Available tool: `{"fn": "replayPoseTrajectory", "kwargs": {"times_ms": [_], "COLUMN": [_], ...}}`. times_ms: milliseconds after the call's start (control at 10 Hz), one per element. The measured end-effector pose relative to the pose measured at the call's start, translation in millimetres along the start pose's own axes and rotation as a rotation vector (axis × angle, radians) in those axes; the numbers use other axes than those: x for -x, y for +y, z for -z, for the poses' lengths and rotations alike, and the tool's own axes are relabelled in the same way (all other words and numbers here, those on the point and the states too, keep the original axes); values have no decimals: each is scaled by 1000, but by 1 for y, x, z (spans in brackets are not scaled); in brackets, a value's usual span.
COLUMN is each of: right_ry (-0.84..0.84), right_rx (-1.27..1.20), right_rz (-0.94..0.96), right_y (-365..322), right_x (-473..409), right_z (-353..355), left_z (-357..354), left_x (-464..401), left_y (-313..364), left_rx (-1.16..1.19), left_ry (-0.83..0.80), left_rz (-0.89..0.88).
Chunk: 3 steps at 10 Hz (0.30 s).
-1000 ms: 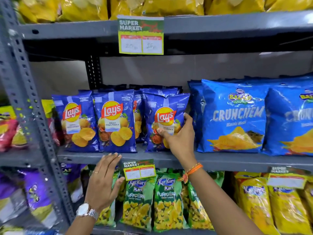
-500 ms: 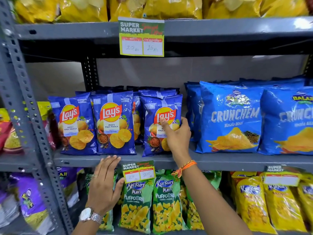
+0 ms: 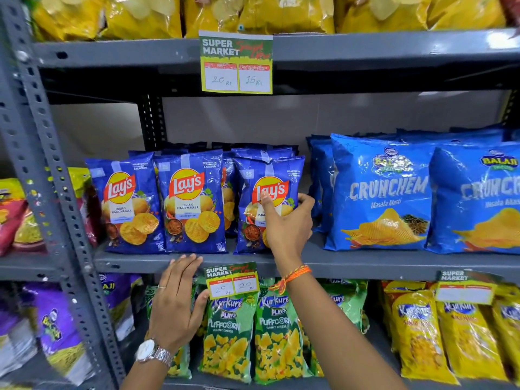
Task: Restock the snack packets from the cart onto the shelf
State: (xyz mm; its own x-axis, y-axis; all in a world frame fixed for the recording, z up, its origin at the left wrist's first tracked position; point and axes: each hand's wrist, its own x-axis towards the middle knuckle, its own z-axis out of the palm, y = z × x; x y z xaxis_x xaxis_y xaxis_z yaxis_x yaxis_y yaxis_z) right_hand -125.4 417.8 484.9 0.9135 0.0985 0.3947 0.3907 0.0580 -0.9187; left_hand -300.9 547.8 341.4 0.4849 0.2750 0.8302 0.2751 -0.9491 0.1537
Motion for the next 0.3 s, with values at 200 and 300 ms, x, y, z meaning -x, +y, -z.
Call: {"fn": "replayPoseTrajectory", "kwargs": {"times_ms": [200,300], "right_ry": [-7,12], "right_rx": [14,-5], "right_rz": [41,77], "right_y": [-6,-10], "right_x": [-2,-1], "right_z": [10,20], "left_z": [0,-5], "left_x": [-2,-2], "left_y": [6,11], "left_rx": [3,15], "left_ry": [36,85], "left_rz": [6,14]}}
